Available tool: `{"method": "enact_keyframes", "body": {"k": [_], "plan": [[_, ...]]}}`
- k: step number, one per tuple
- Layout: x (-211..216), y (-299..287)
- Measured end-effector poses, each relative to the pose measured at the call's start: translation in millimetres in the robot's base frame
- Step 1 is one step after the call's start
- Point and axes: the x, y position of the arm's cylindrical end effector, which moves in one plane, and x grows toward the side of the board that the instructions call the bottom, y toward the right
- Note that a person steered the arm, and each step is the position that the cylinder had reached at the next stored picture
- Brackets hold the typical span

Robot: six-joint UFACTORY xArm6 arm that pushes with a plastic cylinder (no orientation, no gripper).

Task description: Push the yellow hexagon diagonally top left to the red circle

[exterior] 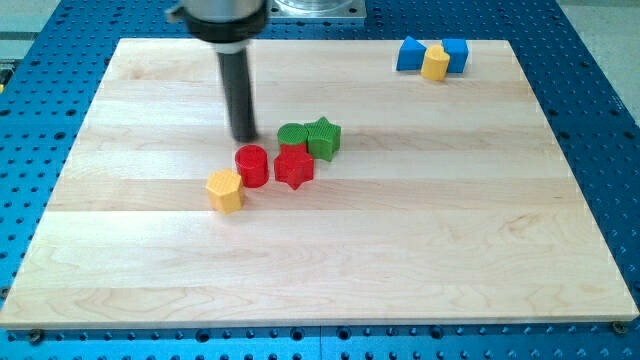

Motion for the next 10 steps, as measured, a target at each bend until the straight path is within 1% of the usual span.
{"method": "enact_keyframes", "body": {"k": [1, 2, 3, 4, 5, 6, 7, 8, 9, 10], "plan": [[92, -69], [152, -10], [109, 47], [60, 40], [61, 40], [84, 40], [105, 24], [95, -12], [94, -12], [27, -2]]}}
